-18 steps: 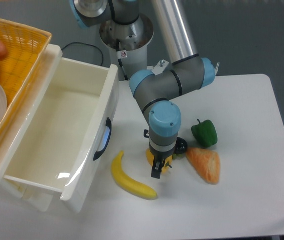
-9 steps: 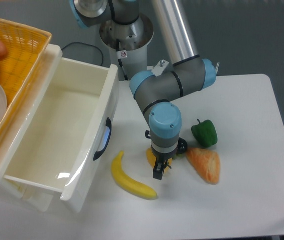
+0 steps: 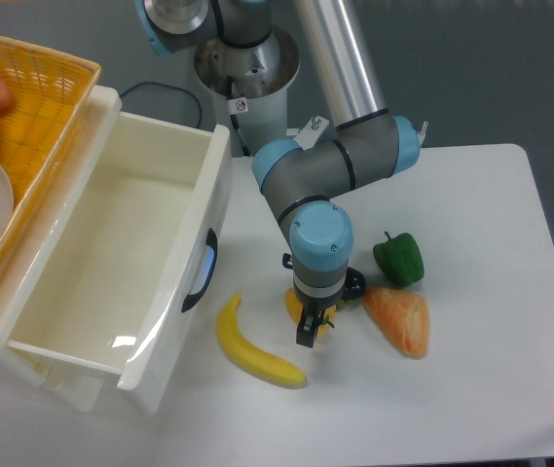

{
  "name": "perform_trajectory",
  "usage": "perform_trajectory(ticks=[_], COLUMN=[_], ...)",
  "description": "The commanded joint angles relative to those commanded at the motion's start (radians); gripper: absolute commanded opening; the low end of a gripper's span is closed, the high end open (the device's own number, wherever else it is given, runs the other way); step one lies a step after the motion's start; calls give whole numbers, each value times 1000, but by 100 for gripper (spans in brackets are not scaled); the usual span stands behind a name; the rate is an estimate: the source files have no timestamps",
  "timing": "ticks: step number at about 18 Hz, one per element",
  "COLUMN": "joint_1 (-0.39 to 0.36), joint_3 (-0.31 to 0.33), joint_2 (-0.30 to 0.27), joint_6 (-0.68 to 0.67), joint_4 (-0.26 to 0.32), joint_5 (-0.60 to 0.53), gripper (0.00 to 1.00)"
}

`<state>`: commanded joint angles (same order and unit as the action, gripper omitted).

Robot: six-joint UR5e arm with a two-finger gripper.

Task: Pick up the yellow pepper
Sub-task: 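Close the gripper around the yellow bell pepper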

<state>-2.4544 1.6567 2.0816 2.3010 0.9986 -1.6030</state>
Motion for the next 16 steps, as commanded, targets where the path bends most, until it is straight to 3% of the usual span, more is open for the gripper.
perform_trajectory(ticks=[7, 9, 10, 14, 16], joint_1=[0, 0, 0, 2, 2], joint_3=[5, 5, 5, -1, -12], joint_2=[8, 8, 9, 9, 8], joint_6=[-8, -17, -29, -80, -94], joint_4=[-5, -5, -5, -3, -2], joint_5=[-2, -5, -6, -8, -8], gripper=[98, 73, 65, 43, 43])
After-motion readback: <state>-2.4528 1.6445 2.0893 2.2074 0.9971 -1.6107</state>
